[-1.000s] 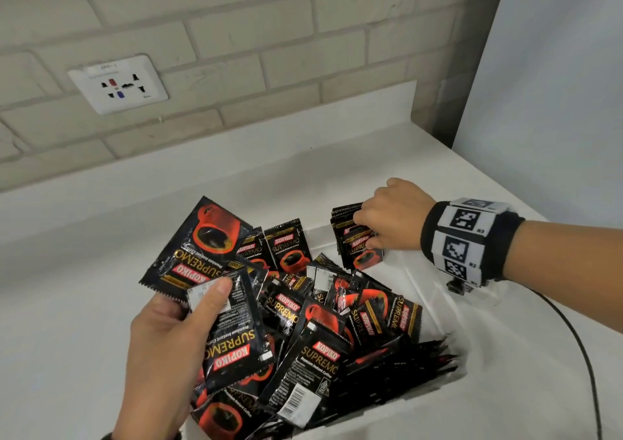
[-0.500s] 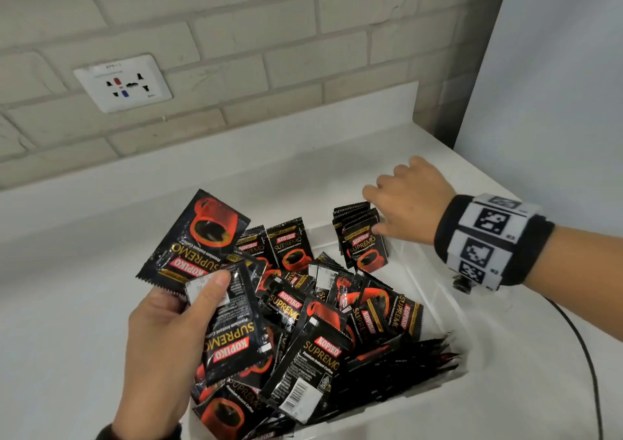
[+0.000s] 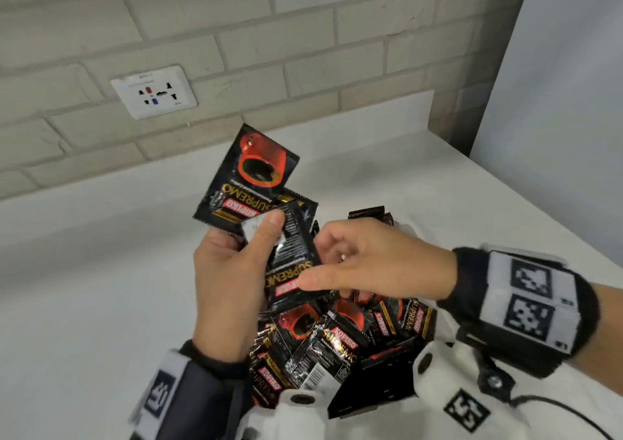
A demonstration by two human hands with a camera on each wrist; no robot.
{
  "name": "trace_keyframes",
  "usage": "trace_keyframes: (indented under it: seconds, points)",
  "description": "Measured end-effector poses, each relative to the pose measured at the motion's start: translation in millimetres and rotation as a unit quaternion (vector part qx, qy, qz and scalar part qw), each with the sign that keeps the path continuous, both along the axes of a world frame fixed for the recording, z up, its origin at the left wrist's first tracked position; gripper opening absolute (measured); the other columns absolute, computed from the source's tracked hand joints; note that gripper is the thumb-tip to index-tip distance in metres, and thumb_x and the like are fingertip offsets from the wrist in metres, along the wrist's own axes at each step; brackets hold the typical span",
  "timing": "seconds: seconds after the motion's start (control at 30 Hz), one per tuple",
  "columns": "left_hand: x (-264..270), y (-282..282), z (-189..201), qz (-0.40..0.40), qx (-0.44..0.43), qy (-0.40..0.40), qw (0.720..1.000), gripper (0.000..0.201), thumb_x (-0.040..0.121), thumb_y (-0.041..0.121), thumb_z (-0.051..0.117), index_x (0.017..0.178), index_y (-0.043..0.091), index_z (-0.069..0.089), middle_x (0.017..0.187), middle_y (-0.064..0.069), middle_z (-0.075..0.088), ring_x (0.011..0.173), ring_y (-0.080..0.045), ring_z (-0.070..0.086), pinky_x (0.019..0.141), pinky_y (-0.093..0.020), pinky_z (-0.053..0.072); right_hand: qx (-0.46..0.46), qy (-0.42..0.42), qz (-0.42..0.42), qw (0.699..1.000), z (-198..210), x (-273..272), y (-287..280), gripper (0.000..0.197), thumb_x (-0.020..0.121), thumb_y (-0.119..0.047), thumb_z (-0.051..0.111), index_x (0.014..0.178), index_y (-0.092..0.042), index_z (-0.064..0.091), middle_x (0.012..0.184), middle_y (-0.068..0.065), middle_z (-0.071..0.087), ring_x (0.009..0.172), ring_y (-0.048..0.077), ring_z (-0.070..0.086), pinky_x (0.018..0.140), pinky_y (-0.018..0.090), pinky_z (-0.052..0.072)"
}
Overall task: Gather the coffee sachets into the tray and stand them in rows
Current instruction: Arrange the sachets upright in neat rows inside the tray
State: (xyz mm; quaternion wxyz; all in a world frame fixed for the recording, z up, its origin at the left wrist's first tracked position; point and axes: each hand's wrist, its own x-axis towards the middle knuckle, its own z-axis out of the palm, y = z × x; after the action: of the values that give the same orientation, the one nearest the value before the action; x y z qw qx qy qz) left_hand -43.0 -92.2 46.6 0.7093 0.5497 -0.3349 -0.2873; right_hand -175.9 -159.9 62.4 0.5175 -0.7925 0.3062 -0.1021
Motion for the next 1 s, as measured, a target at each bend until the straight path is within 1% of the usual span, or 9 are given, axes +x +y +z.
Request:
trace_keyframes:
  seconds: [0.1,0.27,0.43,0.57,0.63,0.73,0.87,0.93,1.0]
  points:
    - [-12.2,-3.1,-3.7,-0.019,0.006,0.048,0.999,0.030,0.068,0.022,0.066,0.095,0.010,0.065,0.085,-0.004,0.072,0.075,-0.019,0.068,0.065,-0.032,0.055,0.076,-0.054,-0.046,0.995,-9.8,2.2,0.4,0.023,0.078,-0.028,0.068,0.086,-0.013,0.054,0.067,0.000,0.061,0.054,0.011,0.060,0.047,0.021,0.049]
    - [-22.0,0.0,-9.0,-0.045,0.040,0.110,0.992,0.034,0.074,0.035,0.057,0.095,0.010,0.065,0.089,-0.009,0.073,0.077,-0.021,0.069,0.070,-0.035,0.057,0.171,-0.083,-0.084,0.978,-19.2,-9.5,-4.2,0.014,0.084,-0.013,0.063,0.086,-0.003,0.053,0.053,-0.001,0.063,0.044,0.008,0.059,0.039,0.014,0.046]
    - [-23.8,7.7,-12.4,-0.077,0.081,0.135,0.985,0.034,0.086,0.038,0.047,0.082,0.012,0.068,0.077,-0.007,0.073,0.063,-0.016,0.068,0.062,-0.031,0.056,0.192,-0.087,-0.089,0.973,-27.4,-20.4,-1.6,0.005,0.086,-0.010,0.059,0.084,-0.007,0.057,0.064,0.002,0.066,0.049,0.009,0.061,0.045,0.017,0.051]
    - [-23.3,12.5,-16.9,-0.091,0.102,0.125,0.983,0.035,0.077,0.037,0.052,0.073,0.009,0.072,0.078,-0.010,0.073,0.062,-0.017,0.068,0.064,-0.033,0.056,0.213,-0.100,-0.108,0.966,-31.1,-25.4,1.4,0.009,0.087,-0.011,0.057,0.095,-0.006,0.059,0.074,0.007,0.067,0.053,0.012,0.063,0.047,0.019,0.052]
    - [-20.0,15.9,-19.1,-0.080,0.095,0.123,0.985,0.035,0.075,0.036,0.053,0.079,0.006,0.070,0.076,-0.009,0.073,0.061,-0.015,0.068,0.058,-0.029,0.057,0.219,-0.105,-0.112,0.964,-32.2,-29.7,5.0,0.014,0.087,-0.012,0.056,0.100,-0.008,0.059,0.080,0.007,0.068,0.059,0.014,0.064,0.049,0.020,0.052]
    - [-8.8,23.5,-20.8,-0.042,0.073,0.137,0.987,0.038,0.073,0.034,0.054,0.094,0.003,0.062,0.074,-0.005,0.073,0.061,-0.012,0.068,0.053,-0.025,0.054,0.248,-0.132,-0.129,0.951,-31.3,-42.3,7.0,0.033,0.078,-0.016,0.062,0.108,-0.009,0.055,0.096,0.009,0.069,0.073,0.020,0.068,0.052,0.025,0.055]
    - [5.4,34.7,-17.4,0.009,0.052,0.153,0.987,0.027,0.072,0.033,0.054,0.082,0.008,0.060,0.065,0.001,0.070,0.054,-0.005,0.064,0.048,-0.017,0.051,0.338,-0.241,-0.197,0.888,-25.2,-69.9,-3.3,0.041,0.072,-0.016,0.057,0.112,-0.011,0.056,0.102,0.015,0.070,0.086,0.029,0.069,0.060,0.037,0.059]
    - [9.5,38.4,-15.3,0.032,0.038,0.160,0.986,0.022,0.076,0.031,0.053,0.078,0.009,0.058,0.056,0.003,0.067,0.048,-0.003,0.061,0.044,-0.014,0.049,0.373,-0.296,-0.232,0.848,-24.7,-86.4,-11.3,0.048,0.057,-0.018,0.064,0.102,-0.002,0.065,0.100,0.018,0.070,0.084,0.031,0.070,0.057,0.038,0.058]
    - [11.7,40.8,-14.6,0.048,0.032,0.163,0.985,0.020,0.083,0.028,0.052,0.076,0.010,0.056,0.051,0.004,0.064,0.045,-0.002,0.059,0.041,-0.013,0.047,0.368,-0.326,-0.265,0.829,-25.6,-99.6,-18.2,0.043,0.036,-0.018,0.073,0.077,-0.003,0.074,0.088,0.015,0.071,0.066,0.026,0.069,0.052,0.033,0.056]
